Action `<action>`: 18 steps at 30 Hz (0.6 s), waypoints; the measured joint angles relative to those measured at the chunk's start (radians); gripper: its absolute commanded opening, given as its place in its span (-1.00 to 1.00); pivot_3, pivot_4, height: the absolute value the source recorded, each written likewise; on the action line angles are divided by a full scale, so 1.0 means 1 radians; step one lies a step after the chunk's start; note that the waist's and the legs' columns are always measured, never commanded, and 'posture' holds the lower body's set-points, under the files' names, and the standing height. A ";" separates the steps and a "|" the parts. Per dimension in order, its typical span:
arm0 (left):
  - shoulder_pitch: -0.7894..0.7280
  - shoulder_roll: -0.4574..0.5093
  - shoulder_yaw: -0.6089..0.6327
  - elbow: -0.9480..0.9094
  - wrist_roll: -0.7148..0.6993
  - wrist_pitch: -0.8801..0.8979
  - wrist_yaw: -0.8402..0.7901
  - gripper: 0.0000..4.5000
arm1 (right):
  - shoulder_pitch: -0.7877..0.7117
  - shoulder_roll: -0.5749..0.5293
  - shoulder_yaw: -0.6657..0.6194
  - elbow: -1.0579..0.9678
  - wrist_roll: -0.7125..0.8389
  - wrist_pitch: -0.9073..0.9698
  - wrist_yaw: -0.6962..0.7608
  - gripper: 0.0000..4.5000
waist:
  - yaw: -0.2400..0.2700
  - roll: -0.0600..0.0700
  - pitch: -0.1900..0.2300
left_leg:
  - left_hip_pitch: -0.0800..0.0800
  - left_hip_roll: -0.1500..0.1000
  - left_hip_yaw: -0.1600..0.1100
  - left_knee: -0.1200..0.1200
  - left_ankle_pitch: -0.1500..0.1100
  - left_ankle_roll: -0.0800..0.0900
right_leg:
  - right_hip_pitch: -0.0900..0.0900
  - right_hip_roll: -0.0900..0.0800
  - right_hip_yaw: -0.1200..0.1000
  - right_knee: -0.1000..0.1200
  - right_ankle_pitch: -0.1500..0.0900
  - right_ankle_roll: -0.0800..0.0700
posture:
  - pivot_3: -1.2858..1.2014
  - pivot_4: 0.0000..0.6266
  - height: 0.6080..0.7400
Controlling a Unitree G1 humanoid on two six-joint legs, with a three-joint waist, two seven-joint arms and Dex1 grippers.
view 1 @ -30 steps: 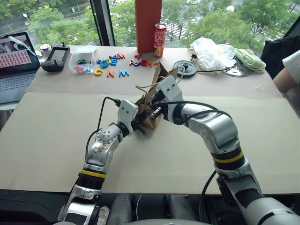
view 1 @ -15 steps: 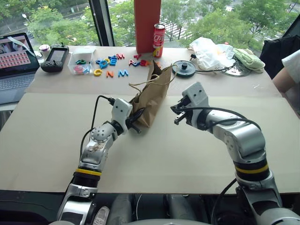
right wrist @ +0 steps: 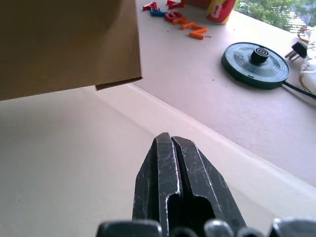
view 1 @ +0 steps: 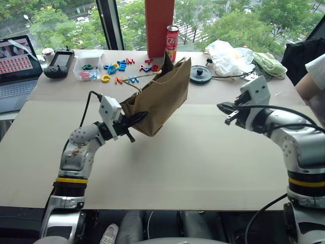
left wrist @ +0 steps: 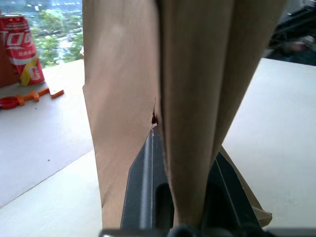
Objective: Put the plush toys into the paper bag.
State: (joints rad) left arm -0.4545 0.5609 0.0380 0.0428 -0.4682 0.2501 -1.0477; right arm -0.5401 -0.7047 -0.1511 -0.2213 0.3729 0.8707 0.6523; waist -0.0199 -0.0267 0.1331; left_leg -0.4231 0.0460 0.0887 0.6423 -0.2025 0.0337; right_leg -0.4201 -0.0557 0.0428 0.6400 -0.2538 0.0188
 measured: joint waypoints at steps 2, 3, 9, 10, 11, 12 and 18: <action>-0.017 0.077 -0.012 0.011 -0.018 0.011 -0.144 -0.96 | -0.006 -0.017 -0.024 0.039 0.009 -0.026 0.030 -1.00 | 0.002 0.000 0.000 | 0.001 0.000 0.001 0.000 0.000 0.000 | 0.001 0.000 0.000 0.000 0.000 0.000 | 0.03 -0.52 0.98; -0.024 0.108 -0.022 0.022 -0.021 0.011 -0.201 -0.96 | -0.012 -0.022 -0.031 0.058 0.018 -0.033 0.041 -1.00 | 0.003 0.000 0.000 | 0.001 0.000 0.001 0.000 0.000 0.000 | 0.000 0.000 0.000 0.000 0.000 0.000 | 0.03 -0.52 0.98; -0.126 0.123 -0.157 0.201 0.045 -0.115 -0.505 -0.96 | -0.008 -0.086 -0.054 0.119 0.055 -0.094 0.159 -1.00 | 0.016 0.001 0.000 | -0.002 -0.001 0.003 0.000 0.000 0.000 | 0.000 -0.001 0.000 -0.002 0.000 0.000 | 0.03 -0.52 0.98; -0.140 0.108 -0.167 0.229 0.059 -0.144 -0.517 -0.96 | 0.002 -0.101 -0.054 0.116 0.064 -0.103 0.184 -1.00 | 0.017 0.001 0.000 | -0.002 -0.002 0.003 0.000 0.000 0.000 | 0.000 -0.001 -0.001 -0.002 0.000 0.000 | 0.03 -0.52 0.98; -0.150 0.095 -0.175 0.259 0.075 -0.170 -0.528 -0.96 | 0.010 -0.114 -0.053 0.110 0.070 -0.109 0.210 -1.00 | 0.018 0.001 0.000 | -0.002 -0.001 0.003 0.001 -0.001 0.001 | 0.000 -0.001 -0.001 -0.002 0.000 0.000 | 0.03 -0.52 0.98; -0.161 0.083 -0.186 0.291 0.087 -0.198 -0.538 -0.96 | 0.021 -0.124 -0.052 0.099 0.077 -0.117 0.234 -1.00 | 0.019 0.001 0.000 | -0.002 -0.001 0.003 0.001 -0.001 0.001 | 0.000 -0.001 0.000 -0.002 0.000 0.000 | 0.03 -0.52 0.98; -0.192 0.025 -0.202 0.417 0.128 -0.318 -0.551 -0.96 | 0.104 -0.213 -0.044 0.048 0.090 -0.123 0.353 -1.00 | 0.016 0.001 0.000 | -0.002 -0.001 0.001 0.001 -0.001 0.002 | 0.000 -0.001 0.001 -0.002 0.000 0.000 | 0.03 -0.52 0.98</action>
State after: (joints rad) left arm -0.6463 0.5859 -0.1636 0.4599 -0.3403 -0.0676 -1.5989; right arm -0.4357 -0.9173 -0.1947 -0.1730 0.4629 0.7482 1.0056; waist -0.0042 -0.0261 0.1334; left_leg -0.4253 0.0454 0.0900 0.6436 -0.2035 0.0355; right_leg -0.4205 -0.0562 0.0434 0.6383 -0.2543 0.0190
